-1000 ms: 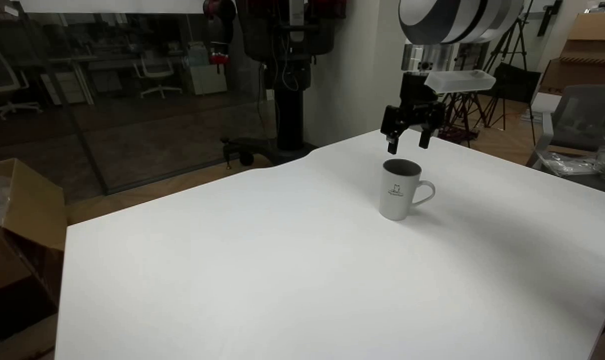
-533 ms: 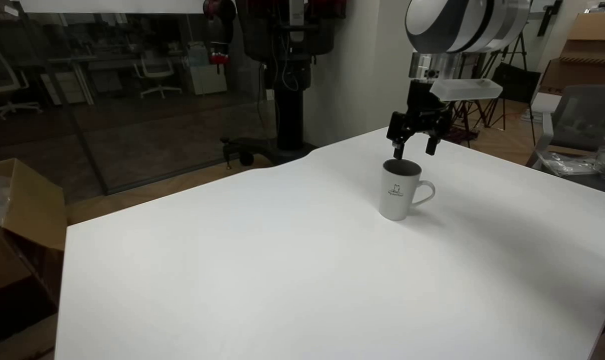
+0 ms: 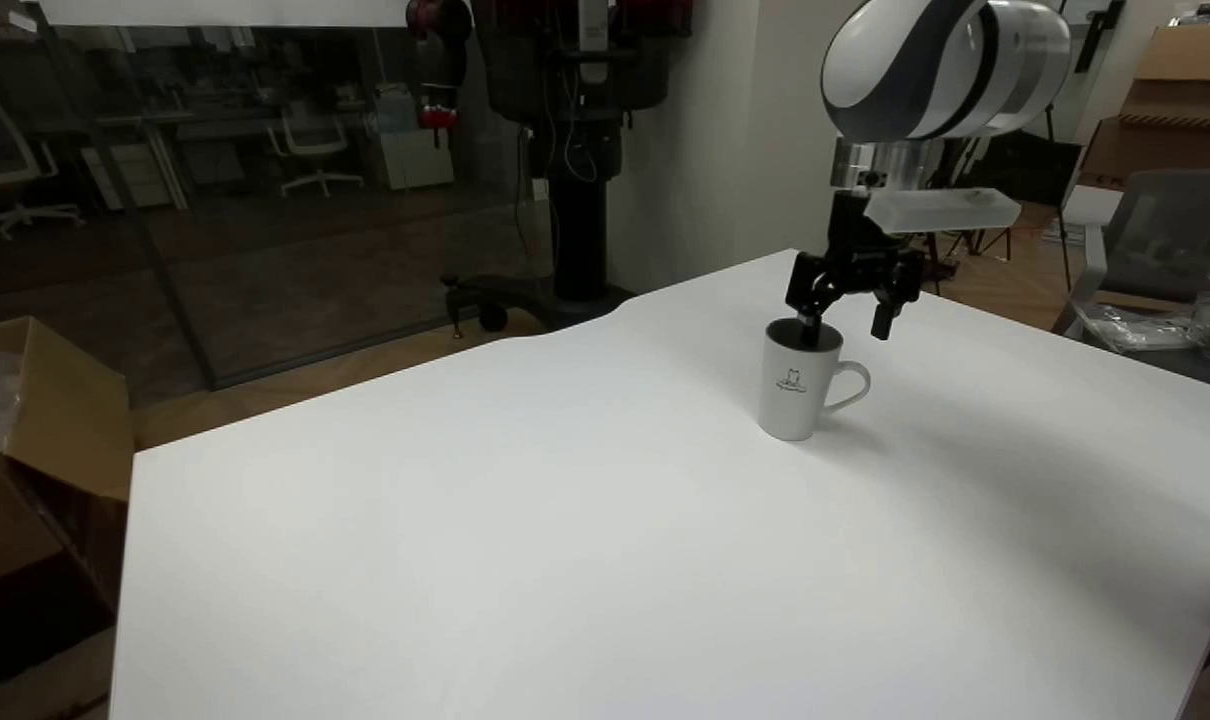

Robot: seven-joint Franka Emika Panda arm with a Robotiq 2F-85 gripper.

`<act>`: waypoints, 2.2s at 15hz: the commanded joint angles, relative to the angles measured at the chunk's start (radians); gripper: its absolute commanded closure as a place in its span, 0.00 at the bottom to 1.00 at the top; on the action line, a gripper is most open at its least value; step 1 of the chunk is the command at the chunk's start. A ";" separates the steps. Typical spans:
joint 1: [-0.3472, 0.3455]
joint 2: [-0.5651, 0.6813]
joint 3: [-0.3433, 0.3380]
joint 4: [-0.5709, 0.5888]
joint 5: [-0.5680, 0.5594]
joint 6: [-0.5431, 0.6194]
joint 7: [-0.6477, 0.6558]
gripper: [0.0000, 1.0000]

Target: Move the mug backward

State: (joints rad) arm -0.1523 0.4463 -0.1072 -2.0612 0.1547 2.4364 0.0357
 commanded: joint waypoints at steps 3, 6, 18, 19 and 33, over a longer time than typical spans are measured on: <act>0.008 0.013 -0.017 0.010 -0.013 -0.004 0.054 0.26; 0.008 0.013 -0.019 0.010 -0.013 0.006 0.056 0.47; 0.029 0.026 -0.005 0.065 -0.052 -0.073 0.035 0.98; 0.028 0.028 -0.004 0.072 -0.054 -0.083 0.031 0.98; -0.023 0.053 0.090 0.094 0.131 0.075 -0.047 0.98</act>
State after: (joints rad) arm -0.1482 0.4827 -0.0657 -2.0125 0.2123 2.4718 0.0139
